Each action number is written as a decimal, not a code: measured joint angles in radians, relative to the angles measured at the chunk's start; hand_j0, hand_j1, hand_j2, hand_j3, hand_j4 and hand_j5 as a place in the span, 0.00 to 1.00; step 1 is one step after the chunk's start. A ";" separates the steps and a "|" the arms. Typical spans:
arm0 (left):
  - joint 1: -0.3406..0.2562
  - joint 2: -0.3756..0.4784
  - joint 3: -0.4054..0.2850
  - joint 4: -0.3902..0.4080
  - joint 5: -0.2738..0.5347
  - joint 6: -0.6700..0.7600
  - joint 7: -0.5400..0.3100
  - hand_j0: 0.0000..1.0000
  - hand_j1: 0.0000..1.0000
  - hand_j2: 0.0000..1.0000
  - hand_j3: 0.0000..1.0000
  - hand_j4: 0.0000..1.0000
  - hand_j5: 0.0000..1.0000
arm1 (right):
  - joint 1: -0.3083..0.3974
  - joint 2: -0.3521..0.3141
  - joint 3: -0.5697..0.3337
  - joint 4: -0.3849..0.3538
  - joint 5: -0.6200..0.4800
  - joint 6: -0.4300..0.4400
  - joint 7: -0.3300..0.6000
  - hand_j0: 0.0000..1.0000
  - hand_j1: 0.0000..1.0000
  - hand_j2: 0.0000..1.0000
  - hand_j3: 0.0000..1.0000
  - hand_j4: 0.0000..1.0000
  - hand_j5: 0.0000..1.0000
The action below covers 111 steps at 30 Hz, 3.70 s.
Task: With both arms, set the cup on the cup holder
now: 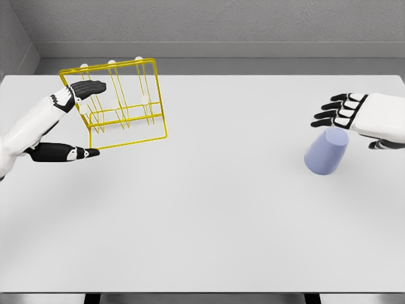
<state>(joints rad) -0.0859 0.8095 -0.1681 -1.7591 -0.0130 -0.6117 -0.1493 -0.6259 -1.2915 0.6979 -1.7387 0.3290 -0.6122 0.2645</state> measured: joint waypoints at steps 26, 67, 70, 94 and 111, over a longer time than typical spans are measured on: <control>-0.106 -0.103 -0.348 -0.023 0.000 0.000 0.000 1.00 1.00 1.00 1.00 1.00 1.00 | -0.207 0.311 0.137 0.374 0.078 -0.001 0.346 1.00 1.00 1.00 1.00 1.00 1.00; -0.158 -0.209 -0.520 0.179 0.555 0.397 -0.042 1.00 1.00 1.00 1.00 1.00 1.00 | -0.196 0.316 0.151 0.318 0.133 -0.001 0.347 0.54 0.54 0.54 0.54 0.54 0.54; -0.163 -0.221 -0.527 0.190 0.552 0.402 -0.042 1.00 1.00 1.00 1.00 1.00 1.00 | -0.198 0.302 0.132 0.286 0.130 -0.001 0.347 0.53 0.53 0.53 0.53 0.53 0.53; -0.172 -0.229 -0.536 0.250 0.555 0.405 -0.042 1.00 1.00 1.00 1.00 1.00 1.00 | -0.224 0.404 0.118 -0.028 0.106 -0.002 0.347 0.53 0.53 0.53 0.53 0.53 0.53; -0.183 -0.229 -0.536 0.261 0.557 0.405 -0.042 1.00 1.00 1.00 1.00 1.00 1.00 | -0.253 0.552 0.213 -0.028 0.118 -0.001 0.347 0.53 0.53 0.53 0.53 0.53 0.53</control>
<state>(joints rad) -0.2684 0.5808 -0.7043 -1.4978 0.5442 -0.2070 -0.1917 -0.8790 -0.7396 0.9109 -1.7669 0.4471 -0.6136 0.6114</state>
